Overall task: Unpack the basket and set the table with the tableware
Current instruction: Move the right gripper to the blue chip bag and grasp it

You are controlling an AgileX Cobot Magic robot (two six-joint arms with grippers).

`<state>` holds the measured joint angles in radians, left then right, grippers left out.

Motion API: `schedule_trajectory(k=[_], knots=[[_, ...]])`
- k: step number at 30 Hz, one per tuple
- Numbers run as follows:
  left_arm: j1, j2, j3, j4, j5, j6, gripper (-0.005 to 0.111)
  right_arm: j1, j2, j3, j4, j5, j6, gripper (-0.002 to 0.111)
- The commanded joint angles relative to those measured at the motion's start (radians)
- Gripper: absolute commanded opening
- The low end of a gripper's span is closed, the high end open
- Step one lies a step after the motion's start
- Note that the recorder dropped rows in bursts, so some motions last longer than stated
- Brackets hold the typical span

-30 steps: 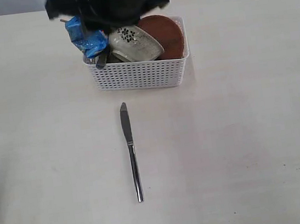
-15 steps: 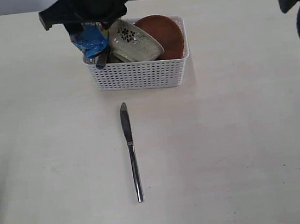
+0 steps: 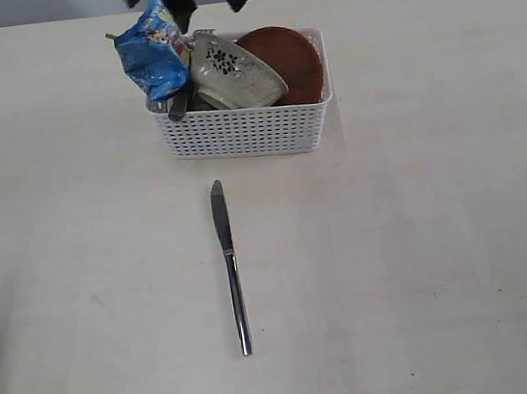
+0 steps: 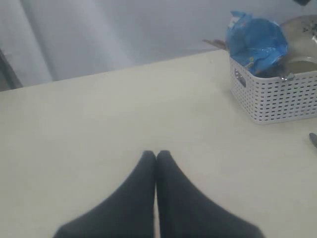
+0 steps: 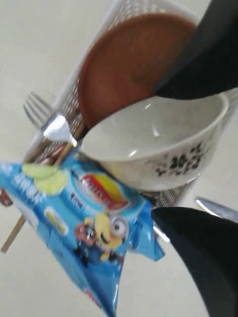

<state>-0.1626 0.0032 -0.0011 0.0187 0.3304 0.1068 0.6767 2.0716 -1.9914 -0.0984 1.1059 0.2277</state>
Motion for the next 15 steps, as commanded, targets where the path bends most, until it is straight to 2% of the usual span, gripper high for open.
schedule_trajectory(k=[1, 5, 8, 10, 15], knots=[[-0.006, -0.003, 0.001, -0.003, -0.007, 0.0, 0.0, -0.078, -0.052, -0.008, 0.167, 0.102, -0.151, 0.059], [-0.006, -0.003, 0.001, -0.003, -0.007, 0.0, 0.0, -0.094, -0.058, -0.003, 0.402, 0.115, -0.367, 0.05], [-0.006, -0.003, 0.001, -0.003, -0.007, 0.0, 0.0, -0.061, -0.054, 0.04, 0.5, 0.115, -0.328, 0.044], [-0.006, -0.003, 0.001, -0.003, -0.007, 0.0, 0.0, -0.029, -0.049, 0.07, 0.474, 0.115, -0.274, 0.044], [-0.006, -0.003, 0.001, -0.003, -0.007, 0.0, 0.0, 0.051, -0.047, 0.137, 0.265, 0.062, -0.118, 0.047]])
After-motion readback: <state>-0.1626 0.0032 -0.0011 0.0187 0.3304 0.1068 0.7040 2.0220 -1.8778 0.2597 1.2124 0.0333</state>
